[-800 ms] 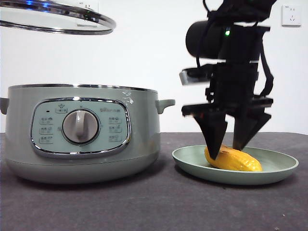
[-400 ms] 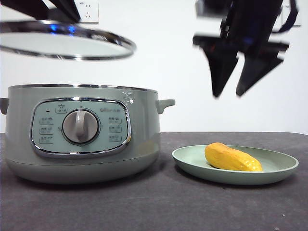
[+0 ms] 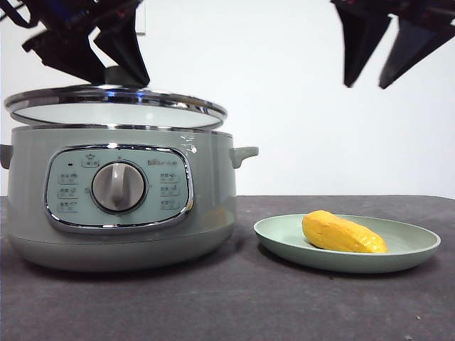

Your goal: Take the corn out from the steamer,put the corn on the plate,close the lid

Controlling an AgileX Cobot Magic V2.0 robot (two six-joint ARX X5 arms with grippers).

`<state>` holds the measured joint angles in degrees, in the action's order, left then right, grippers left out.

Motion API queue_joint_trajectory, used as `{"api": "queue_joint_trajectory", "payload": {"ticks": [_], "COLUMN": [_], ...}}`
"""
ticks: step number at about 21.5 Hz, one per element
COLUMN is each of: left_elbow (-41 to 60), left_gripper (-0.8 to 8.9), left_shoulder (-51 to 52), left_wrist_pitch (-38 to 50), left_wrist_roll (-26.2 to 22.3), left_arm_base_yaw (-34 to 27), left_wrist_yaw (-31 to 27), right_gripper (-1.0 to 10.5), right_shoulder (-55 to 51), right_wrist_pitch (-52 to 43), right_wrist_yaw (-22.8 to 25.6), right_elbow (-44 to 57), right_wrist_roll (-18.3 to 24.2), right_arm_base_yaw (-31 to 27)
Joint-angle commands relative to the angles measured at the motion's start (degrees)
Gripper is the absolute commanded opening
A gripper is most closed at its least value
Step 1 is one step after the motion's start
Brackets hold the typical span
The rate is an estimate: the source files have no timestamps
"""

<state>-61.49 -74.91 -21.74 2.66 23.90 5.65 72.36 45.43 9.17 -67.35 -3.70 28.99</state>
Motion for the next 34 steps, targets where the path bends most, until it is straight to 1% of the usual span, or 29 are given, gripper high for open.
{"api": "queue_joint_trajectory", "payload": {"ticks": [1,5,12,14,16,19,20,22,23,24,28,31,34], "left_elbow": [-0.50,-0.50,-0.48,-0.48,-0.48,-0.48,-0.48,-0.48,-0.48,-0.48,-0.50,-0.50,-0.50], "left_gripper": [-0.09,-0.09,-0.09,-0.09,-0.09,0.06,0.69,3.38,4.21,4.40,4.40,4.40,4.36], "left_shoulder": [-0.52,-1.20,-3.45,-3.98,-4.02,-4.02,-4.02,-4.02,-4.02,-4.02,-3.08,0.07,4.79], "left_wrist_pitch": [2.58,1.90,1.55,0.20,-1.38,-2.23,-2.16,-1.95,-1.92,-1.90,-1.86,-2.01,-4.76], "left_wrist_roll": [0.55,0.50,-0.11,-1.31,-2.40,-2.89,-2.89,-2.64,-2.64,-2.64,-2.64,-2.56,-2.27], "left_arm_base_yaw": [0.26,0.90,1.33,1.33,1.70,1.92,1.92,1.92,1.92,1.92,1.92,1.92,1.92], "left_wrist_yaw": [0.42,0.35,-0.09,-0.70,-2.97,-3.02,-2.75,-2.27,-2.27,-2.29,-2.34,-2.29,-2.25], "right_gripper": [2.5,2.5,2.5,2.5,2.5,2.5,2.5,2.5,2.5,2.5,2.5,2.5,2.5], "right_shoulder": [0.00,0.00,0.00,0.00,0.00,0.00,0.00,0.00,0.00,0.00,0.00,0.00,-0.02], "right_wrist_pitch": [0.68,1.53,1.51,1.53,1.55,1.51,1.51,1.51,1.51,1.51,1.51,1.51,1.20], "right_wrist_yaw": [0.17,0.17,0.17,0.17,0.17,0.15,0.17,0.17,0.17,0.17,0.15,0.13,-0.28], "right_elbow": [0.28,0.28,0.28,0.28,0.28,0.28,0.28,0.28,0.28,0.28,0.28,0.28,0.28], "right_wrist_roll": [-0.28,-0.28,-0.31,-0.31,-0.31,-0.28,-0.28,-0.28,-0.28,-0.28,-0.28,-0.20,1.73], "right_arm_base_yaw": [-1.40,-3.39,-3.54,-3.54,-3.54,-3.54,-3.54,-3.54,-3.54,-3.54,-3.54,-3.54,-3.54]}}
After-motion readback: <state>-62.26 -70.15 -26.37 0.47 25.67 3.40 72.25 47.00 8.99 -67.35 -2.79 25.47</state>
